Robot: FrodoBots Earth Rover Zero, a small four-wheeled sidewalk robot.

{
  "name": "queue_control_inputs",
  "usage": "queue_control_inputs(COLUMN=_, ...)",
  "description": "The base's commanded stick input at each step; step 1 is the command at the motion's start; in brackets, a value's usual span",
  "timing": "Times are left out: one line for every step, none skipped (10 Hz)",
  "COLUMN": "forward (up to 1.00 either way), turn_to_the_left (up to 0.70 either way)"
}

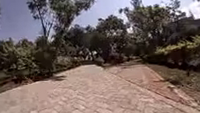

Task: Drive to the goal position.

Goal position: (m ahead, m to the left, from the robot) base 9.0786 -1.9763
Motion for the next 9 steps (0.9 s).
queue_control_inputs(forward=0.5, turn_to_the_left=0.0)
queue_control_inputs(forward=0.5, turn_to_the_left=0.0)
queue_control_inputs(forward=0.5, turn_to_the_left=0.0)
queue_control_inputs(forward=0.5, turn_to_the_left=0.0)
queue_control_inputs(forward=0.5, turn_to_the_left=0.0)
queue_control_inputs(forward=0.5, turn_to_the_left=0.0)
queue_control_inputs(forward=0.5, turn_to_the_left=0.0)
queue_control_inputs(forward=0.5, turn_to_the_left=0.0)
queue_control_inputs(forward=0.5, turn_to_the_left=0.0)
